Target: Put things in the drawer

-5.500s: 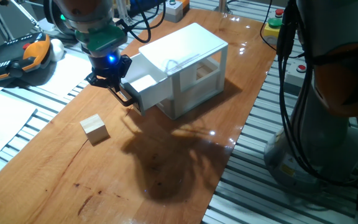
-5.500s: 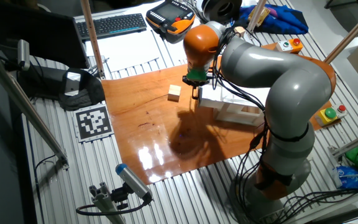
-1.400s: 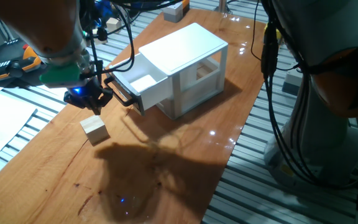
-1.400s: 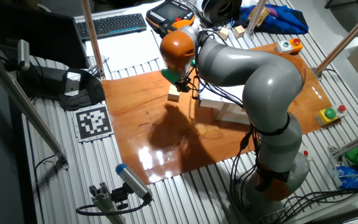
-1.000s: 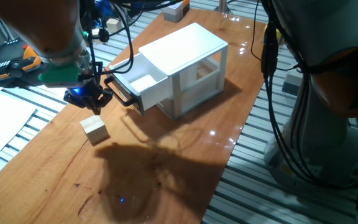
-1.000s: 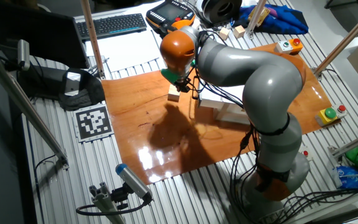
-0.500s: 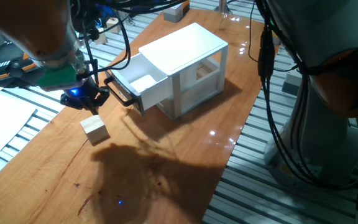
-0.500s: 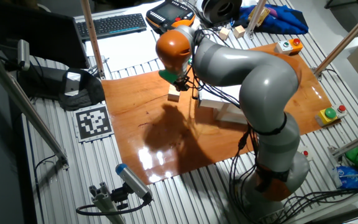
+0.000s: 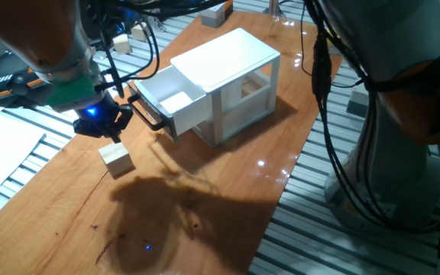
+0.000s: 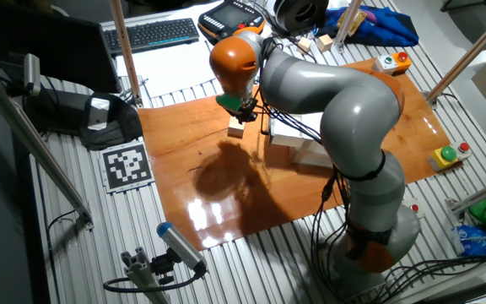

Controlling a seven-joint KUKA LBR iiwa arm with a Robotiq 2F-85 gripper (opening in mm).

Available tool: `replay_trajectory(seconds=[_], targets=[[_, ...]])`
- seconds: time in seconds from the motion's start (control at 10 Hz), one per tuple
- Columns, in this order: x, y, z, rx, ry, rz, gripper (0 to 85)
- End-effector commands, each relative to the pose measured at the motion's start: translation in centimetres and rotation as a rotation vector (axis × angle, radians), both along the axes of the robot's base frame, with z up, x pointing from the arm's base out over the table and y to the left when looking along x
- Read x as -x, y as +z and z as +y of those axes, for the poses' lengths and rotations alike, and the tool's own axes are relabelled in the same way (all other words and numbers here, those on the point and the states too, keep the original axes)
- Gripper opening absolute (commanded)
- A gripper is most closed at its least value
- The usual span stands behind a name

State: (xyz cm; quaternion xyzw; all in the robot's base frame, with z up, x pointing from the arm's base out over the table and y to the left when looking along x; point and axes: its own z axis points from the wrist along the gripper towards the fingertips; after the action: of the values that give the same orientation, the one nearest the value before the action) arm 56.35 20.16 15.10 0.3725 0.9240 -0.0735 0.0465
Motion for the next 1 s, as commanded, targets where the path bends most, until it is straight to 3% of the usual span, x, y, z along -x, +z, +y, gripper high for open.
replay_trajectory(seconds=[0.0, 0.2, 0.3, 0.4, 0.5, 0.6, 0.7, 0.9], targets=[[0.02, 0.0, 0.3, -0.002, 0.446, -0.002, 0.0], [0.15, 0.1, 0.9, -0.012, 0.434, -0.006, 0.0], [0.16, 0.2, 1.0, -0.01, 0.352, -0.018, 0.0], [0.17, 0.3, 1.0, 0.0, 0.216, -0.033, 0.0], [0.14, 0.8, 0.8, -0.003, 0.005, -0.031, 0.0], [0.23, 0.9, 0.6, -0.001, -0.161, -0.069, 0.0], [0.18, 0.7, 0.2, -0.035, -0.366, -0.144, 0.0], [0.07, 0.0, -0.2, -0.086, -0.66, -0.209, 0.0]])
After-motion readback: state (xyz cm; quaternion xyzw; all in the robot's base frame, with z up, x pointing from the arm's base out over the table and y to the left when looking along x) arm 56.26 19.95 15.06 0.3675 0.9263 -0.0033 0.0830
